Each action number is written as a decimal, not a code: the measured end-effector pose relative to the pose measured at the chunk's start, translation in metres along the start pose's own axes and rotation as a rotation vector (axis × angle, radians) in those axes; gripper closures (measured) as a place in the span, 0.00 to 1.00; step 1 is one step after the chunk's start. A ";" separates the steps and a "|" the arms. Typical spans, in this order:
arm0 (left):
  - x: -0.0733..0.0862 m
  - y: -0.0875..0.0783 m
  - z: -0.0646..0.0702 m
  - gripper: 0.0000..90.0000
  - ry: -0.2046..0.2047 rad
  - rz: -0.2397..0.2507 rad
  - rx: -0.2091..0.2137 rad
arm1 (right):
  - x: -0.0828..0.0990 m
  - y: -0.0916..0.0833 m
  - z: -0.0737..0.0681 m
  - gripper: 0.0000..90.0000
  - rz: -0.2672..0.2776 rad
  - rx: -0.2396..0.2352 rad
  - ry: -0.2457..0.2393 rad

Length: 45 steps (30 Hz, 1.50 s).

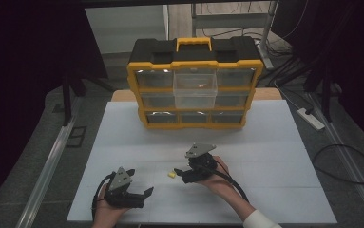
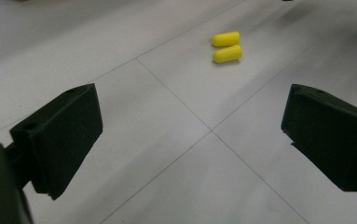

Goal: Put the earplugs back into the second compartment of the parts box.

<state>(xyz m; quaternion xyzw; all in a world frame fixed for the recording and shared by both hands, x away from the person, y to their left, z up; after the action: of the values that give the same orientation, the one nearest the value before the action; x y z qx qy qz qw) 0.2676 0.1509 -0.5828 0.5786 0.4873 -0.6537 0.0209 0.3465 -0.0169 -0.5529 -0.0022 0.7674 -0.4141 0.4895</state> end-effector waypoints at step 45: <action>0.002 0.001 0.002 0.06 0.018 -0.010 0.012 | 0.011 0.034 0.004 0.89 -0.185 -0.038 -0.019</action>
<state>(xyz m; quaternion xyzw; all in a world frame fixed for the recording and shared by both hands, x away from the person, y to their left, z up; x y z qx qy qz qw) 0.2659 0.1500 -0.5851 0.5820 0.4865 -0.6515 0.0098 0.3570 -0.0018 -0.5837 -0.0863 0.7671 -0.4427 0.4562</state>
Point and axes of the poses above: each handheld gripper's, and its own axes: y roughly forward along the jaws, x roughly out of its underside, z roughly to its right, the point moved 9 cm from there along y, roughly forward along the jaws, and after that the axes turned 15 degrees about y, right-handed, at the moved point
